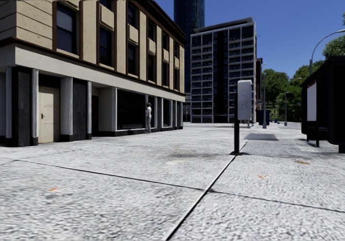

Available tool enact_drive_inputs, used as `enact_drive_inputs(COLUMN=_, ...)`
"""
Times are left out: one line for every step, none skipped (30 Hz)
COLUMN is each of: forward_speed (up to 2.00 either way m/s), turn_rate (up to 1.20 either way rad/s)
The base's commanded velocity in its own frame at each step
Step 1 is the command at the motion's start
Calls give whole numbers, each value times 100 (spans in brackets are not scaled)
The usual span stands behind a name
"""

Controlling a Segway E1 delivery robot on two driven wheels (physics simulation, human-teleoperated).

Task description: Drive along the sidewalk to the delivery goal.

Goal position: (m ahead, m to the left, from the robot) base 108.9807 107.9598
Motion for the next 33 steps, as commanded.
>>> enact_drive_inputs(forward_speed=200, turn_rate=0)
enact_drive_inputs(forward_speed=200, turn_rate=0)
enact_drive_inputs(forward_speed=200, turn_rate=0)
enact_drive_inputs(forward_speed=200, turn_rate=0)
enact_drive_inputs(forward_speed=200, turn_rate=0)
enact_drive_inputs(forward_speed=200, turn_rate=0)
enact_drive_inputs(forward_speed=200, turn_rate=0)
enact_drive_inputs(forward_speed=200, turn_rate=0)
enact_drive_inputs(forward_speed=200, turn_rate=0)
enact_drive_inputs(forward_speed=200, turn_rate=0)
enact_drive_inputs(forward_speed=200, turn_rate=0)
enact_drive_inputs(forward_speed=200, turn_rate=0)
enact_drive_inputs(forward_speed=200, turn_rate=0)
enact_drive_inputs(forward_speed=200, turn_rate=0)
enact_drive_inputs(forward_speed=200, turn_rate=0)
enact_drive_inputs(forward_speed=200, turn_rate=0)
enact_drive_inputs(forward_speed=200, turn_rate=0)
enact_drive_inputs(forward_speed=200, turn_rate=0)
enact_drive_inputs(forward_speed=200, turn_rate=0)
enact_drive_inputs(forward_speed=200, turn_rate=0)
enact_drive_inputs(forward_speed=200, turn_rate=0)
enact_drive_inputs(forward_speed=200, turn_rate=0)
enact_drive_inputs(forward_speed=200, turn_rate=0)
enact_drive_inputs(forward_speed=200, turn_rate=0)
enact_drive_inputs(forward_speed=200, turn_rate=0)
enact_drive_inputs(forward_speed=200, turn_rate=0)
enact_drive_inputs(forward_speed=200, turn_rate=0)
enact_drive_inputs(forward_speed=200, turn_rate=0)
enact_drive_inputs(forward_speed=200, turn_rate=0)
enact_drive_inputs(forward_speed=200, turn_rate=0)
enact_drive_inputs(forward_speed=200, turn_rate=0)
enact_drive_inputs(forward_speed=200, turn_rate=0)
enact_drive_inputs(forward_speed=200, turn_rate=0)
